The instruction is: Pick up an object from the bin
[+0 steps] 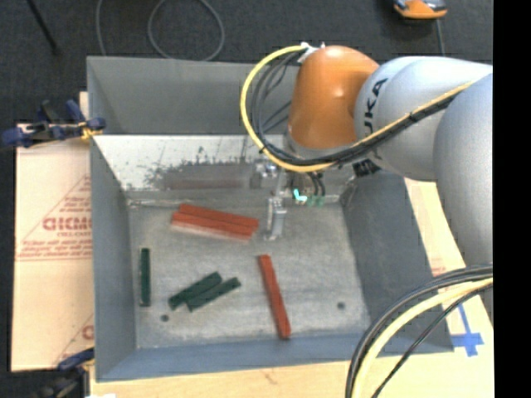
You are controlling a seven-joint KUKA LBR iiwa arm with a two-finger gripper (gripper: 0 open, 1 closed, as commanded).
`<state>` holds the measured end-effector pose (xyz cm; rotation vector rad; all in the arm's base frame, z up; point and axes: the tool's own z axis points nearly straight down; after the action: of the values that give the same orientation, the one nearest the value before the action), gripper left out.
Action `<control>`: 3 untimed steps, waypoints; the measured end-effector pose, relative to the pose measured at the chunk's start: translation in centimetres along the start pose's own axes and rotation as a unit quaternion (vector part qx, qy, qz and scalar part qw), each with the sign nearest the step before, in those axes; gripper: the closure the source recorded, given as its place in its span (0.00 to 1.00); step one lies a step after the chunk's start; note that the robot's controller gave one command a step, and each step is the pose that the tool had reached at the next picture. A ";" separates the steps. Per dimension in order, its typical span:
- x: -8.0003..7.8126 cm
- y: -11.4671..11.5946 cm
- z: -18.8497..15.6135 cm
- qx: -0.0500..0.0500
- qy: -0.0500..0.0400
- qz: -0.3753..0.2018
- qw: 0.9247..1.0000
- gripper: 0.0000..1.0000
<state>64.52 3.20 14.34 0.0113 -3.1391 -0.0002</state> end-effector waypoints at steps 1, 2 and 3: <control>1.8 7.7 7.7 -0.001 0.000 -0.027 1.000 0.00; 9.3 9.1 -1.4 -0.001 -0.004 -0.018 1.000 0.00; 15.8 3.9 -4.8 0.001 -0.002 -0.210 0.978 0.00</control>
Offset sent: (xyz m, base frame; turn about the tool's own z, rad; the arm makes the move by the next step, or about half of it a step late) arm -0.0169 0.0733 -0.0734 -0.0459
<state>48.73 6.95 19.20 0.6722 -3.0708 0.0024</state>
